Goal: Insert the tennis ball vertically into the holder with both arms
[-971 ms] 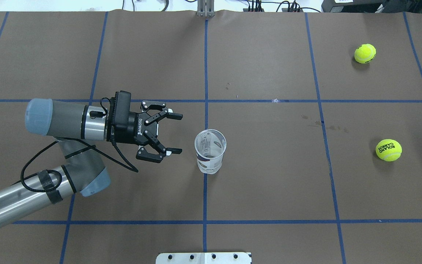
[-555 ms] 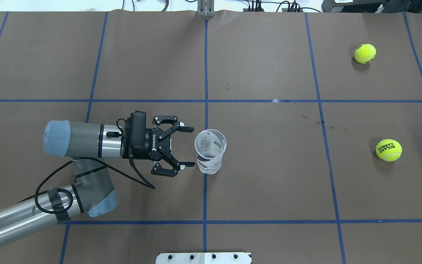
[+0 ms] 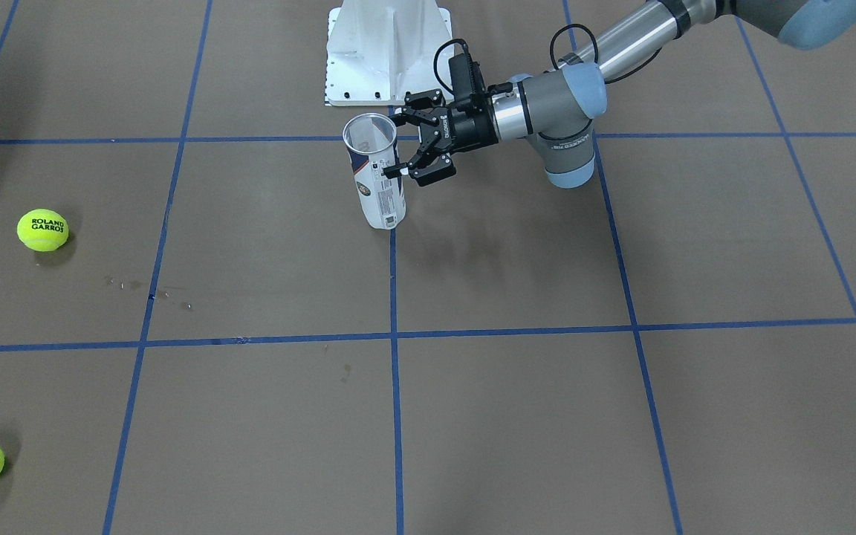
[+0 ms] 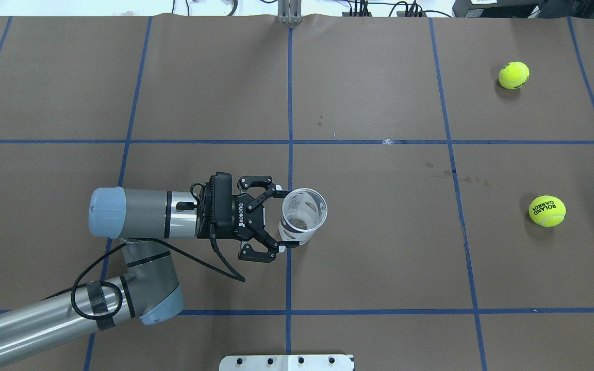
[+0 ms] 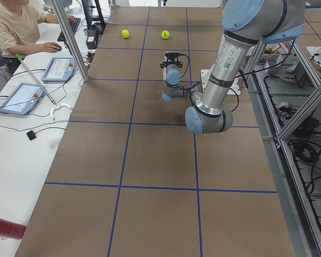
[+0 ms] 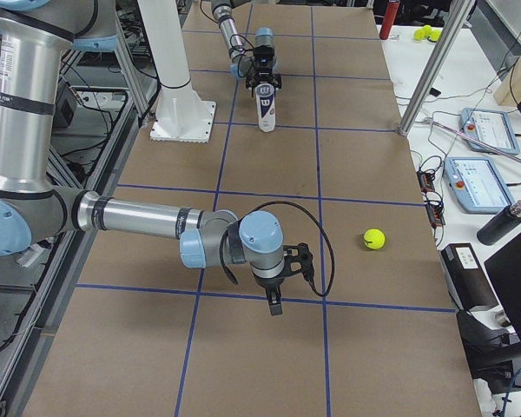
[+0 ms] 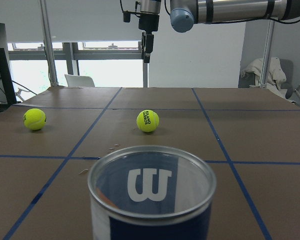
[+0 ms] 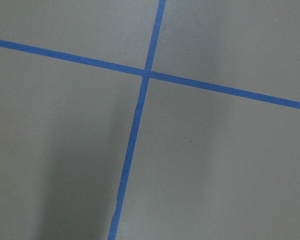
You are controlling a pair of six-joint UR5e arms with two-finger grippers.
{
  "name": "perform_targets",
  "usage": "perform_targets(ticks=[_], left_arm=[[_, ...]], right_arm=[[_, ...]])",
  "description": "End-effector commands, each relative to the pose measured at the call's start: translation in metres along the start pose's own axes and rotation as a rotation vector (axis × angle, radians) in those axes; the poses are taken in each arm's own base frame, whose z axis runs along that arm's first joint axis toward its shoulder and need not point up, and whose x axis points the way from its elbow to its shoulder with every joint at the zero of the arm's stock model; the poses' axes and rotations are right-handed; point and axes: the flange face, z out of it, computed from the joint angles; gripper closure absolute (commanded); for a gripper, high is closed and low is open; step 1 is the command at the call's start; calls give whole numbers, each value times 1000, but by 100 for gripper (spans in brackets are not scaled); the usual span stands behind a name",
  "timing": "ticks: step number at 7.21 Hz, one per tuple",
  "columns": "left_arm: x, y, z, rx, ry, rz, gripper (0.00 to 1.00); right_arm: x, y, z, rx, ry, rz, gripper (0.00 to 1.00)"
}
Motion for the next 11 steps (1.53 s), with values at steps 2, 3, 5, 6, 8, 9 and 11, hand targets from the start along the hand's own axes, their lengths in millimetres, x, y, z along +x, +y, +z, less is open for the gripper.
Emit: perform_targets(ticks=[2, 3, 5, 6, 8, 9, 11], left_arm=[[0, -12, 14, 4, 0, 1, 1], [-2, -12, 14, 5, -1, 3, 1], [-3, -5, 15, -11, -2, 39, 1], [-3, -4, 16, -13, -3, 39, 1], [-4, -7, 18, -10, -2, 40, 1], [-4, -8, 18, -8, -3, 40, 1], [-4, -9, 19, -7, -2, 41, 1]], right_arm=[[0, -1, 0, 1, 0, -1, 0], [-1, -2, -1, 2, 0, -2, 0], [-1, -3, -1, 3, 0, -3, 0], [-2, -4, -2, 6, 0, -5, 0], [-1, -4, -1, 5, 0, -4, 0], [-2, -3, -2, 6, -1, -3, 0], [-14, -6, -4, 21, -105, -19, 0]])
